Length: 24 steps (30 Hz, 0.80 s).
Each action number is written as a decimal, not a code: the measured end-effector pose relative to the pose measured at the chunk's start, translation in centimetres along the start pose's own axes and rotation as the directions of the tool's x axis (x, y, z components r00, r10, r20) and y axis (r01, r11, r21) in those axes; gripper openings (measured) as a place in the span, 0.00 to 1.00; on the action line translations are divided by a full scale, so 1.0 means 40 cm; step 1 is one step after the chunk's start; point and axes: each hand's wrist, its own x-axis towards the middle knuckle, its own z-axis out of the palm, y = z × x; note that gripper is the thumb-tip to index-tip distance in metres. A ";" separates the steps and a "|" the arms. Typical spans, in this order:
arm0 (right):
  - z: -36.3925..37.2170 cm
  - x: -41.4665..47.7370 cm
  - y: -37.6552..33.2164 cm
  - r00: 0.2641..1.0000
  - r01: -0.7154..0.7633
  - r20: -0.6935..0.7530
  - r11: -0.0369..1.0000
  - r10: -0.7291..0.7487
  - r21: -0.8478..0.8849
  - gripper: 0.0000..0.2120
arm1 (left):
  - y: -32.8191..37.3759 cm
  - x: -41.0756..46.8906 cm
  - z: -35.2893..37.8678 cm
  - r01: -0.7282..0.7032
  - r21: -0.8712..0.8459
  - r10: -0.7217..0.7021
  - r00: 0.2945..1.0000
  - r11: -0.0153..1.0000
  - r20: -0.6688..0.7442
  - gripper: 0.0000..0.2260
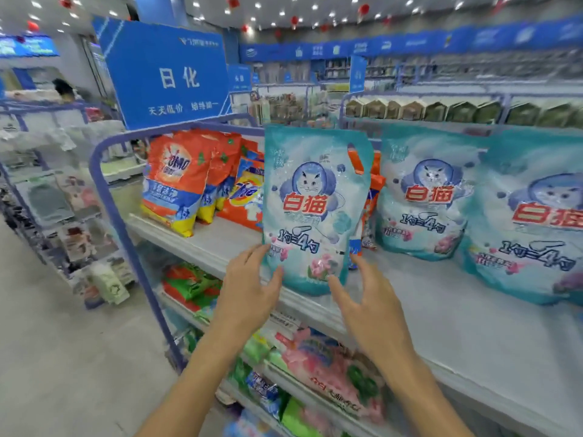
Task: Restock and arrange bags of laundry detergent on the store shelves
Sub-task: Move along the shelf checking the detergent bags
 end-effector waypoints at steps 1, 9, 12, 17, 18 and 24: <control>0.018 0.018 -0.013 0.999 -0.036 -0.014 0.999 0.036 0.029 0.26 | -0.019 0.042 0.000 -0.022 -0.016 0.022 1.000 1.000 0.022 0.25; 0.109 0.107 -0.036 0.948 -0.272 -0.090 0.925 0.305 0.267 0.32 | -0.114 0.247 0.052 -0.030 -0.272 0.058 0.994 0.962 0.094 0.33; 0.133 0.132 -0.020 0.938 -0.303 -0.051 0.886 0.342 0.351 0.40 | -0.134 0.281 0.073 0.087 -0.468 -0.020 0.989 0.880 0.147 0.34; 0.157 0.164 0.021 0.937 -0.330 0.037 0.850 0.346 0.410 0.47 | -0.149 0.320 0.067 0.322 -0.541 -0.047 0.887 0.777 0.460 0.36; 0.154 0.167 0.025 0.939 -0.324 0.046 0.837 0.340 0.440 0.45 | -0.145 0.326 0.063 0.321 -0.538 -0.019 0.870 0.780 0.493 0.31; 0.122 0.156 0.014 0.922 -0.353 0.064 0.758 0.383 0.549 0.30 | -0.103 0.306 0.049 0.305 -0.609 0.079 0.850 0.732 0.521 0.28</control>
